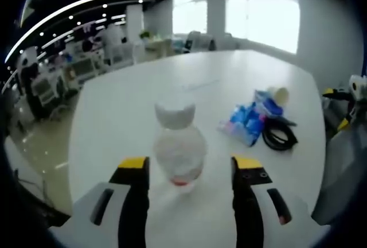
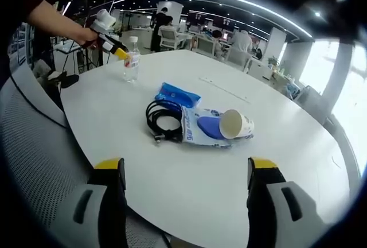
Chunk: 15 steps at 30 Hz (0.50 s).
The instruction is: Arrange the tabletop items into an orderly group along one side of the table until the central work area is clear of visible clutter.
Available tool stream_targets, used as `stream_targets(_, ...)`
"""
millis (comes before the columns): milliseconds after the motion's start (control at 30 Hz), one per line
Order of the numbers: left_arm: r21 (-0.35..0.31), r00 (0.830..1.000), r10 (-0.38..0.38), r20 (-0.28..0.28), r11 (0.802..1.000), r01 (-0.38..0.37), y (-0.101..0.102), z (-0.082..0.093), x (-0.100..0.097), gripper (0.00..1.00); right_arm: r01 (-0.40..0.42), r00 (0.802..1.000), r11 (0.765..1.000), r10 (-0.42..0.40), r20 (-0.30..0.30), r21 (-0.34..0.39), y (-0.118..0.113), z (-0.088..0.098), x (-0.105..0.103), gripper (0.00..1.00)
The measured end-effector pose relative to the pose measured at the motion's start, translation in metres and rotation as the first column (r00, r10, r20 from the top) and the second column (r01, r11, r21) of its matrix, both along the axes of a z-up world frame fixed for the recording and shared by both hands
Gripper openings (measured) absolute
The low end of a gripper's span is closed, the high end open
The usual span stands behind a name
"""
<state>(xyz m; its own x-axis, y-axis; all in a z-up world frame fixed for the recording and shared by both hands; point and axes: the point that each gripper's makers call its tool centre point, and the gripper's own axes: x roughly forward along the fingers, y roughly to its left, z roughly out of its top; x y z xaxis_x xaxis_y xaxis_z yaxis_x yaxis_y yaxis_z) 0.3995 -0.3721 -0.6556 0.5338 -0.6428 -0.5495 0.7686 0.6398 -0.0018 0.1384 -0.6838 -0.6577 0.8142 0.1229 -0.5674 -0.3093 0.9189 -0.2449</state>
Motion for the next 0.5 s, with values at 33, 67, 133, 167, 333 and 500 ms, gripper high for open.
stream_targets(33, 0.007, 1.0, 0.0, 0.005, 1.0, 0.0, 0.001, 0.001, -0.004, 0.56, -0.001, 1.0, 1.0, 0.001, 0.001, 0.002, 0.0, 0.0, 0.0, 0.87)
stream_targets(67, 0.009, 1.0, 0.002, 0.005, 1.0, -0.002, 0.003, 0.001, -0.006, 0.56, -0.002, 1.0, 1.0, 0.002, 0.003, 0.003, 0.001, 0.001, 0.0, 0.88)
stream_targets(133, 0.007, 1.0, 0.012, 0.007, 1.0, -0.012, 0.007, 0.003, -0.011, 0.57, -0.006, 1.0, 1.0, 0.006, 0.009, 0.003, 0.001, 0.001, 0.0, 0.88)
stream_targets(167, 0.004, 1.0, 0.017, 0.008, 1.0, -0.017, 0.009, 0.003, -0.013, 0.58, -0.007, 1.0, 1.0, 0.007, 0.011, 0.005, 0.001, 0.002, 0.001, 0.88)
stream_targets(333, 0.001, 0.999, 0.039, 0.013, 0.999, -0.039, 0.014, 0.006, -0.023, 0.6, -0.005, 1.0, 1.0, 0.004, 0.018, 0.02, 0.002, 0.004, 0.001, 0.89)
stream_targets(500, 0.006, 0.998, 0.064, 0.005, 0.998, -0.064, 0.021, 0.007, -0.042, 0.66, 0.003, 1.0, 0.999, -0.004, 0.026, 0.046, 0.002, 0.005, 0.001, 0.9)
